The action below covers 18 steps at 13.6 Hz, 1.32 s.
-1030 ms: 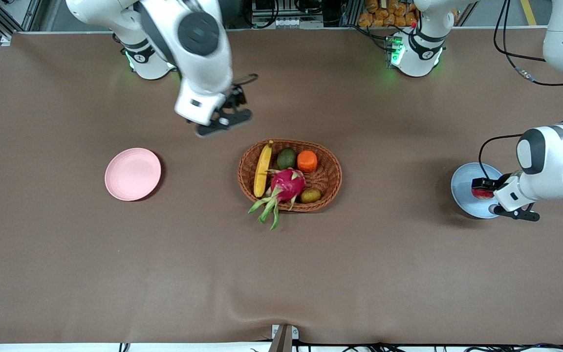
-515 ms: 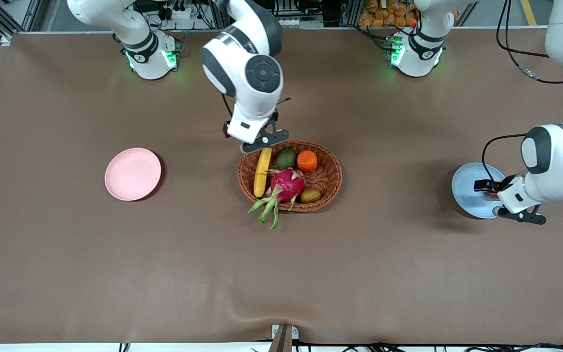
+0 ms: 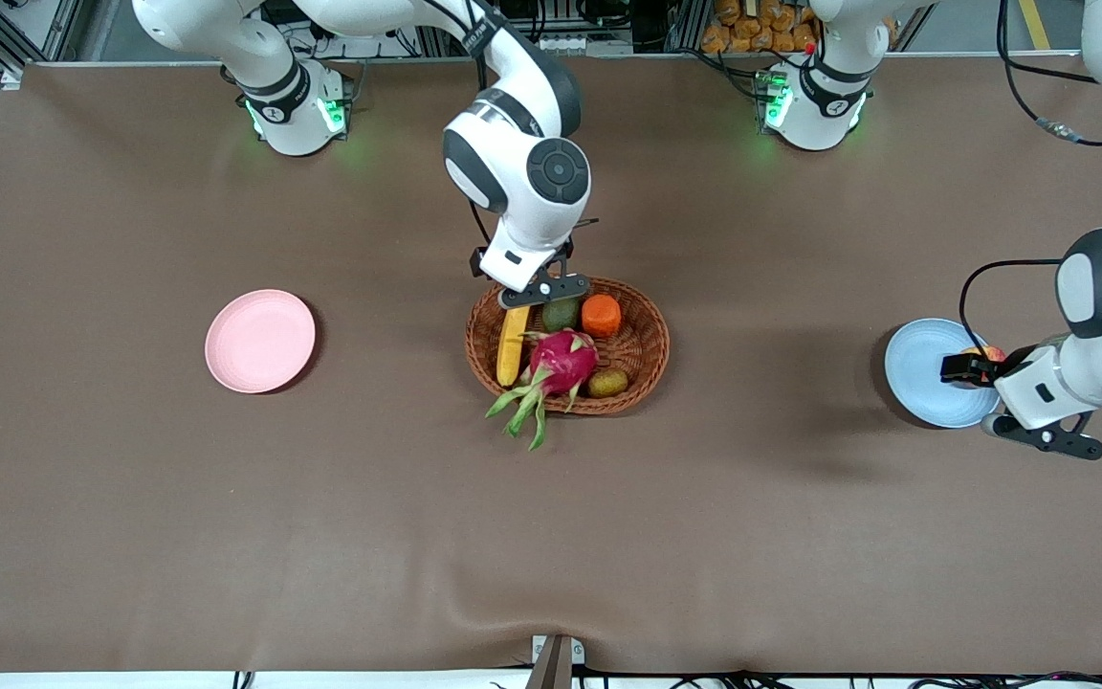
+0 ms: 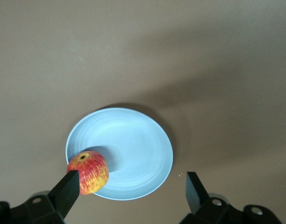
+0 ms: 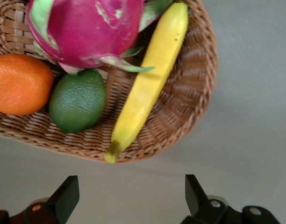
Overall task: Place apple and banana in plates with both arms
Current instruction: 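Lower the apple onto the blue plate while the right gripper grasps the banana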
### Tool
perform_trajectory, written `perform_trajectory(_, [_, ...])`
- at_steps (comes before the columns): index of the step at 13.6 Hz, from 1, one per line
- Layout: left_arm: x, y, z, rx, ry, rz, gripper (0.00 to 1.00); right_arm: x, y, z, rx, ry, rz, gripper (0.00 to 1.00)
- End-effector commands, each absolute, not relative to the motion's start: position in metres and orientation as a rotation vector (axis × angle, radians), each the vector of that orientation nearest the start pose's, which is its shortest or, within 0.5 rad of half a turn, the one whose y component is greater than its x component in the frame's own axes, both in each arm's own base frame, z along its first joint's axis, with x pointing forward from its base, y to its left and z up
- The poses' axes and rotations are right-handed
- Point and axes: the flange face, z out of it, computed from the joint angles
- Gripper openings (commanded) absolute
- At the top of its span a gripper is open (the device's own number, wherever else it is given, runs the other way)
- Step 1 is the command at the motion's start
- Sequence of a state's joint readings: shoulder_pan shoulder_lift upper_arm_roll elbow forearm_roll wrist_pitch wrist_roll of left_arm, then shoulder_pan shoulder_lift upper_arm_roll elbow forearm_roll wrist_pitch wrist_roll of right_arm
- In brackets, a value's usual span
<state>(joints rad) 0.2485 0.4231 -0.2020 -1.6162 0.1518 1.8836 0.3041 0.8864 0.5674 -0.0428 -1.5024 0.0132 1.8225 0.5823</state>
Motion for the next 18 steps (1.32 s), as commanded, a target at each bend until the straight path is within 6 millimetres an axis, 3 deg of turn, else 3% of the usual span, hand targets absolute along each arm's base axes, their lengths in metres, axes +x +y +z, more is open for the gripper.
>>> perform_trajectory(1, [0.652, 0.051, 0.396, -3.039, 0.486, 0.219, 1.0, 0.445, 0.521, 0.301, -3.283, -0.409, 0.258, 1.0])
perform_trajectory(5, [0.662, 0.033, 0.408, -3.039, 0.547, 0.174, 1.0, 0.443, 0.522, 0.294, -3.289, -0.41, 0.272, 1.0])
perform_trajectory(7, [0.666, 0.007, 0.414, -3.02, 0.594, 0.15, 1.0, 0.44, 0.524, 0.284, -3.298, -0.426, 0.282, 0.94])
perform_trajectory(9, [0.666, 0.009, 0.424, -3.02, 0.579, 0.125, 1.0, 0.44, 0.524, 0.279, -3.302, -0.423, 0.293, 0.87])
perform_trajectory(14, [0.645, -0.021, 0.492, -3.018, 0.465, 0.027, 1.0, 0.44, 0.525, 0.266, -3.303, -0.42, 0.295, 0.76])
perform_trajectory(18, [0.617, -0.024, 0.543, -3.147, 0.295, 0.017, 1.0, 0.44, 0.525, 0.261, -3.307, -0.424, 0.305, 0.67])
